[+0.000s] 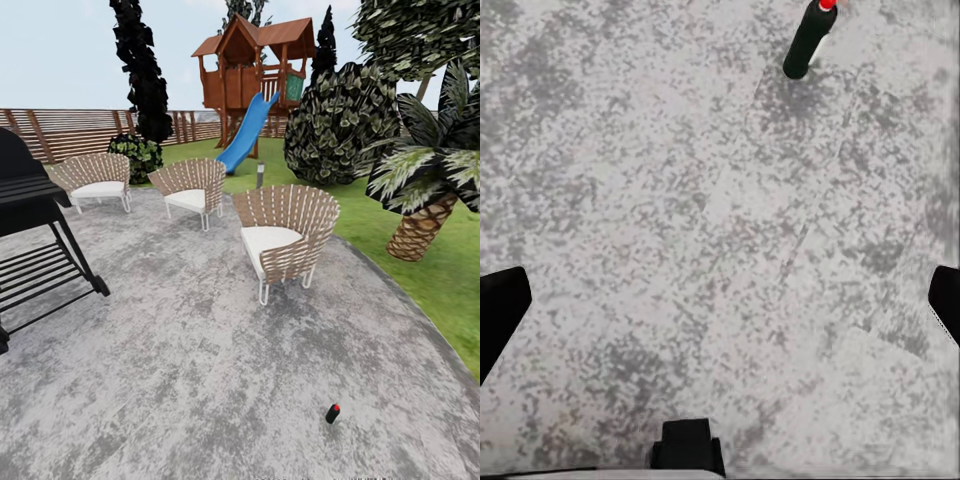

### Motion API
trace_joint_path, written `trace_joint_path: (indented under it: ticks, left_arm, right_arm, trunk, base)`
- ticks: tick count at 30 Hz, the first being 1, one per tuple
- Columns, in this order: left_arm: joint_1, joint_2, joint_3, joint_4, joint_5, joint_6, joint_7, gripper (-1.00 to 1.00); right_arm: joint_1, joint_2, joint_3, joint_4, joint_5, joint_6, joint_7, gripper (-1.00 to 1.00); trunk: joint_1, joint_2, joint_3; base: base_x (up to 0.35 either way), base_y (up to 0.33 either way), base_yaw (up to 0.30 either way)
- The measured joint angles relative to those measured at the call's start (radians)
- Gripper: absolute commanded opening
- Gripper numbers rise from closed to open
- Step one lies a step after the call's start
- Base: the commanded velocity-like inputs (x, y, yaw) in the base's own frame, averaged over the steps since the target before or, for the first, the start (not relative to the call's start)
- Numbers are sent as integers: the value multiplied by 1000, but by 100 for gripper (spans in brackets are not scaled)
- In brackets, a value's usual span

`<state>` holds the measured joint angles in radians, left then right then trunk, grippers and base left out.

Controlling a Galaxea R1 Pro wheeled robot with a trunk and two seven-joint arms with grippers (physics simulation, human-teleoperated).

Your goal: Pick up the pesticide atomizer in the garden and spray insectifuge to fully cover both potted plants in the garden.

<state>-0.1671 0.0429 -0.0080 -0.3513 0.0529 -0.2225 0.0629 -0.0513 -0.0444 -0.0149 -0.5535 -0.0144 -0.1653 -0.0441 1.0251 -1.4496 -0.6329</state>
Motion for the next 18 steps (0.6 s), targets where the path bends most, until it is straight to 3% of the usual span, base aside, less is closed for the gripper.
trace_joint_path:
  ticks: [18]
  left_arm:
    - [0, 1, 0, 0, 0, 0, 0, 100]
  right_arm:
    - [0, 0, 0, 0, 0, 0, 0, 100]
  trunk:
    - [0, 0, -13]
  base:
    - [0, -268, -265]
